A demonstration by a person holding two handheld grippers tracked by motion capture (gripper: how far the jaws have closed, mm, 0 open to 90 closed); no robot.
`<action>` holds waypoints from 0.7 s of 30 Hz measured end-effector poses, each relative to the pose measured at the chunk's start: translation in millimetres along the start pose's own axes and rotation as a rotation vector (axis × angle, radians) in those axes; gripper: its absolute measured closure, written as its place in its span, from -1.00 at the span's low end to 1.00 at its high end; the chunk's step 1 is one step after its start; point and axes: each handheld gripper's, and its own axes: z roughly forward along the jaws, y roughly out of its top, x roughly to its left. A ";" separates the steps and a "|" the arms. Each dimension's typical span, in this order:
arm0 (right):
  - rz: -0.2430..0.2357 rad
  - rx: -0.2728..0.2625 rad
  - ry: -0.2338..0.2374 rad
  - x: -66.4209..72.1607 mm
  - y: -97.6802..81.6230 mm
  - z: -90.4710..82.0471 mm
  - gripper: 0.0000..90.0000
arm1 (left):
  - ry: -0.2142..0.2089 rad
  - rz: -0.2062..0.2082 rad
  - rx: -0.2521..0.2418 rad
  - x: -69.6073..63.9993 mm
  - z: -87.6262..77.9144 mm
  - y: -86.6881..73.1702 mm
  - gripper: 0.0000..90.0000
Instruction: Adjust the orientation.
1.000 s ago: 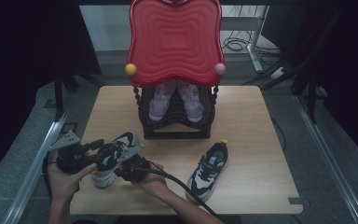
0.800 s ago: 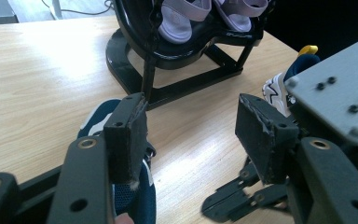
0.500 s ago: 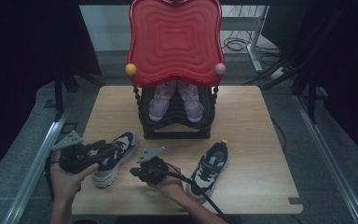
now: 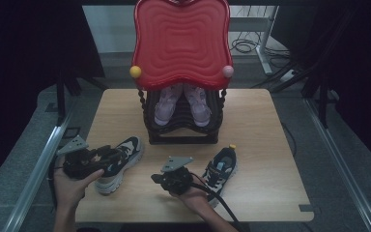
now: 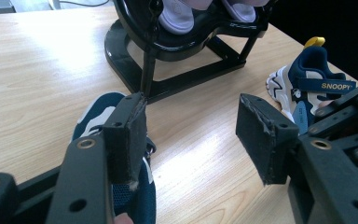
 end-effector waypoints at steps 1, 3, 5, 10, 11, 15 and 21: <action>0.009 -0.013 -0.016 -2.9 -5.8 -11.1 0.99 | 0.002 0.001 -0.001 -0.8 0.4 0.1 -0.05; 0.020 -0.021 -0.029 -5.9 -11.0 -20.1 0.99 | 0.003 0.002 0.001 -1.5 1.1 0.0 -0.04; 0.033 -0.034 -0.042 -9.8 -17.1 -30.8 0.99 | 0.003 0.004 0.007 -1.3 2.6 -0.4 -0.05; 0.048 -0.036 -0.083 -17.9 -26.2 -52.2 0.99 | 0.002 0.003 0.022 -1.0 6.3 -1.6 -0.05; 0.059 -0.040 -0.103 -21.8 -30.9 -61.4 0.99 | 0.002 0.005 0.028 -1.0 7.2 -1.8 -0.05; 0.082 -0.043 -0.140 -28.8 -40.3 -78.8 0.99 | 0.003 0.004 0.033 -1.2 8.3 -2.2 -0.05; 0.143 -0.092 -0.223 -45.0 -58.7 -120.9 0.99 | -0.012 0.010 0.037 -3.9 9.1 -2.5 -0.06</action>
